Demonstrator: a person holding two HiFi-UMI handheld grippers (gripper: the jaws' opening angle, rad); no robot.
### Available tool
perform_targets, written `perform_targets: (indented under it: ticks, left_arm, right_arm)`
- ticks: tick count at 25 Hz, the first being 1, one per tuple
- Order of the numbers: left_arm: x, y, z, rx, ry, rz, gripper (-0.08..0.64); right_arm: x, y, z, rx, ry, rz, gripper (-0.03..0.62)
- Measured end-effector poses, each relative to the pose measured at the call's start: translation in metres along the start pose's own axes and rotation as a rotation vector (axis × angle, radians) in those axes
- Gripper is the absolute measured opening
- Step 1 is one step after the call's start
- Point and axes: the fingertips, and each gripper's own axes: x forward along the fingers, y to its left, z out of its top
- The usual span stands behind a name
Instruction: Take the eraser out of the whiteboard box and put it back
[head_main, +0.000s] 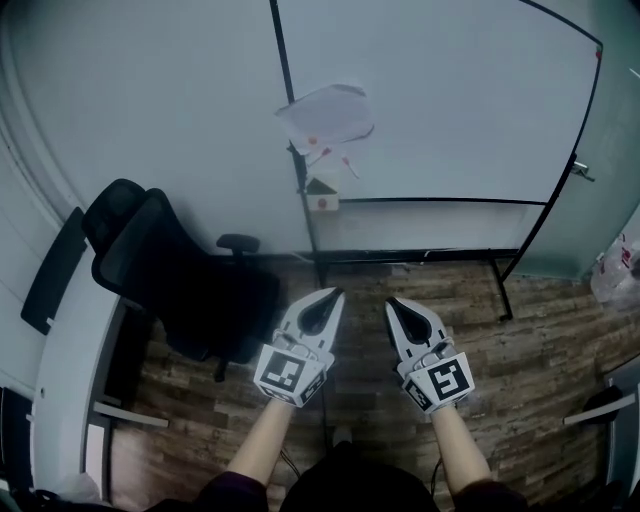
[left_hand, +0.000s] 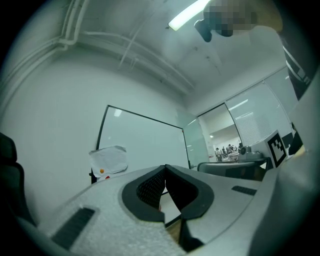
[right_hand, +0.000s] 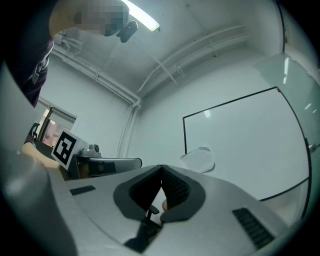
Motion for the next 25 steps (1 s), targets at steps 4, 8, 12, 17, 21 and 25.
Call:
perform_targets:
  ticks: [4, 8, 12, 17, 21, 25]
  left_arm:
    - [0.012, 0.036, -0.009, -0.008, 0.008, -0.018, 0.005]
    - [0.018, 0.065, -0.019, -0.034, 0.01, -0.027, 0.005]
    - [0.029, 0.085, -0.027, -0.048, 0.017, -0.032, 0.005]
    - [0.042, 0.101, -0.036, -0.052, 0.022, -0.029, 0.005]
    - [0.063, 0.117, -0.05, -0.052, 0.034, -0.016, 0.005]
    - [0.09, 0.132, -0.063, -0.058, 0.04, 0.004, 0.005]
  right_arm:
    - [0.04, -0.007, -0.007, -0.011, 0.01, -0.016, 0.003]
    - [0.067, -0.007, -0.016, -0.022, 0.026, -0.024, 0.003]
    - [0.089, -0.015, -0.024, -0.022, 0.032, -0.033, 0.003]
    - [0.108, -0.026, -0.034, -0.02, 0.035, -0.03, 0.003]
    - [0.127, -0.046, -0.044, -0.009, 0.03, -0.026, 0.003]
    - [0.145, -0.074, -0.056, 0.002, 0.032, -0.013, 0.003]
